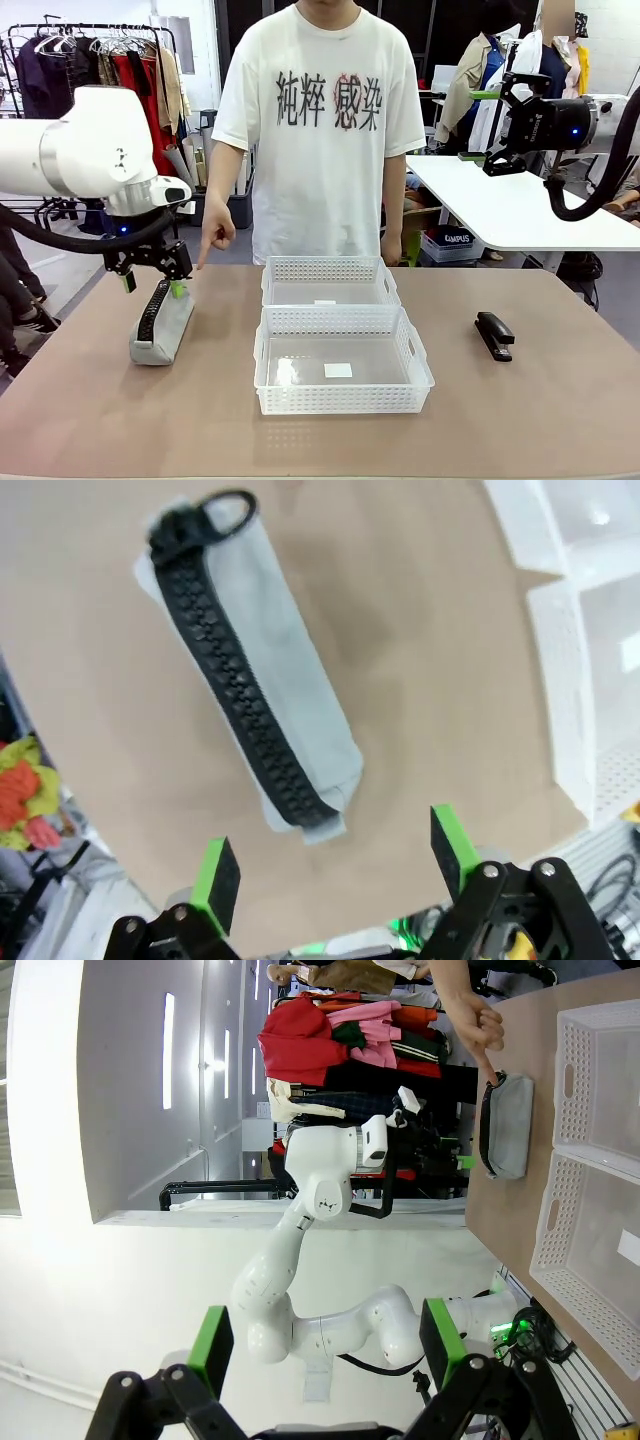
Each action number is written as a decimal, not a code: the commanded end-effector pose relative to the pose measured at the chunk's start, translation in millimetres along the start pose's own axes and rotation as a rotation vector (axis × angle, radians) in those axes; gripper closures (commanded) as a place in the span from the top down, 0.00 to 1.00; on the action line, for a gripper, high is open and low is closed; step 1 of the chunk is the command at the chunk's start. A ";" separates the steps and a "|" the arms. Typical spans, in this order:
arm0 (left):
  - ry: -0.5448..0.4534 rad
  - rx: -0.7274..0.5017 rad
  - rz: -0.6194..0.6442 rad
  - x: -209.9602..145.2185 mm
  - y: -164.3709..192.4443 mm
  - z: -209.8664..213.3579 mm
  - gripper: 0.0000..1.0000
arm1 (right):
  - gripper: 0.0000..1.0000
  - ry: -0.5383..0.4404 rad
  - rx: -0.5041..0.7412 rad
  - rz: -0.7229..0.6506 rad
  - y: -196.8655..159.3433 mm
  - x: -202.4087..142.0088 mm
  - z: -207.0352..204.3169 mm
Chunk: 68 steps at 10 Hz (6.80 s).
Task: Distribute items into two baskets.
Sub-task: Pick up the Pencil pouch that the person points to, then move the picked Pencil pouch towards the Organizing basket indicated by the person, stopping as directed.
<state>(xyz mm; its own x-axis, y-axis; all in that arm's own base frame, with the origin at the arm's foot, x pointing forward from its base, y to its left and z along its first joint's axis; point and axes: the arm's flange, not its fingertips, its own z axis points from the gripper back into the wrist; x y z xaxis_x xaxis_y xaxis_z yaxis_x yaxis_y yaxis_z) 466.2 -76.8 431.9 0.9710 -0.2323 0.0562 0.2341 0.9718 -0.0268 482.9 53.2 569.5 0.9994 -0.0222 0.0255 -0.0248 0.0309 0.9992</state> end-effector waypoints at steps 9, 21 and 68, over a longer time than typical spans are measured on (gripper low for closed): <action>-0.018 0.005 0.078 8.5 26.5 -32.4 1.00 | 1.00 -0.002 -0.001 0.002 1.2 0.3 0.4; -0.043 0.145 0.136 25.3 28.2 -54.8 0.00 | 1.00 -0.002 -0.001 0.002 1.2 0.3 0.4; -0.190 0.116 0.262 15.3 -26.3 278.7 0.00 | 1.00 -0.002 -0.001 0.002 1.2 0.3 0.4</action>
<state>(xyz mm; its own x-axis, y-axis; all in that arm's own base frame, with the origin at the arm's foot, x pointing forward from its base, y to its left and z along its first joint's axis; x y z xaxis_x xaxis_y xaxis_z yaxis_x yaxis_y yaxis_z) 464.9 -96.9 710.9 0.9693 0.0165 0.2453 -0.0296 0.9983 0.0495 483.1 53.2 569.2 0.9994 -0.0222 0.0249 -0.0242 0.0309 0.9992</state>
